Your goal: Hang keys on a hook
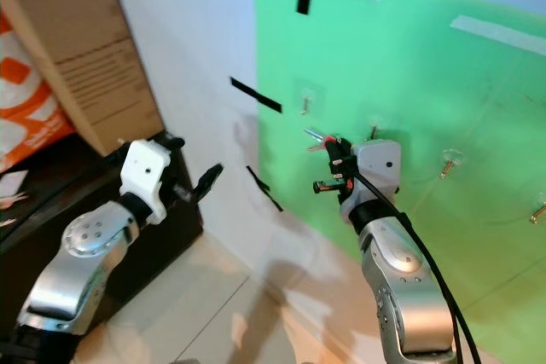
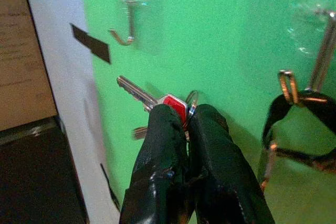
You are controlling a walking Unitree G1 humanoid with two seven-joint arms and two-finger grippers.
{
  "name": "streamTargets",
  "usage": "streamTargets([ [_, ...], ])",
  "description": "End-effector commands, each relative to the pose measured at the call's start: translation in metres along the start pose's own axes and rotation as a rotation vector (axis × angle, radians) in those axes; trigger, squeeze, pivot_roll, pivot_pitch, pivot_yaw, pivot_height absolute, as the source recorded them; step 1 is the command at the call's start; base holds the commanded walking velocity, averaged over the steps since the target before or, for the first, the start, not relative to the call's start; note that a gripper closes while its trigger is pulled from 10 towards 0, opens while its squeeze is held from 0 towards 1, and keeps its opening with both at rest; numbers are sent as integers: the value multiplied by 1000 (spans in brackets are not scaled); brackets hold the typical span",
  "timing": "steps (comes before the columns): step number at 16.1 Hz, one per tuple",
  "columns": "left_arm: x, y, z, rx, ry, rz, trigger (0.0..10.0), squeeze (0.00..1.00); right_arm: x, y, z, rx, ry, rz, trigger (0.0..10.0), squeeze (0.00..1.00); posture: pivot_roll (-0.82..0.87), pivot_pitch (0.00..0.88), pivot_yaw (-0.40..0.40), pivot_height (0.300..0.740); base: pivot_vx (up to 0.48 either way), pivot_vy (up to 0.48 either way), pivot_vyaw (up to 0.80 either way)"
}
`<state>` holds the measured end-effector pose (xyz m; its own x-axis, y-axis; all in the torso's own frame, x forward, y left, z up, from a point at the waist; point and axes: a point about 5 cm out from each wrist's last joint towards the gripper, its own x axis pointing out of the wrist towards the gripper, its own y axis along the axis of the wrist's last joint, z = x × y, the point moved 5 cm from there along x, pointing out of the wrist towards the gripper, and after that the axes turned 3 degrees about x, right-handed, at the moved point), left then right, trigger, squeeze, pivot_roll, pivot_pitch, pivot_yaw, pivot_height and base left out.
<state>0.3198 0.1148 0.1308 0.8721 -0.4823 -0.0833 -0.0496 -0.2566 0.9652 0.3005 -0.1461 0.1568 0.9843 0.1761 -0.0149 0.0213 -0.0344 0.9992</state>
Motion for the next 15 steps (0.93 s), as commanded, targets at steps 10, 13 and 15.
streamTargets([
  [10, -8, 1, 9, -22, -95, 8, 10000, 20, 14, 15, -22, -40, 147, 3, 10000, 0, -46, 0, 23, 740, 0, 0, 0],
  [13, -10, 5, 16, -38, -141, 24, 10000, 24, 14, 16, -30, -5, 187, -21, 10000, 0, -43, 0, 23, 740, 0, 0, 0],
  [15, -14, 9, 22, -60, -203, 38, 10000, 27, 14, 17, -32, 59, 196, -40, 10000, 0, -42, 0, 22, 740, 0, 0, 0],
])
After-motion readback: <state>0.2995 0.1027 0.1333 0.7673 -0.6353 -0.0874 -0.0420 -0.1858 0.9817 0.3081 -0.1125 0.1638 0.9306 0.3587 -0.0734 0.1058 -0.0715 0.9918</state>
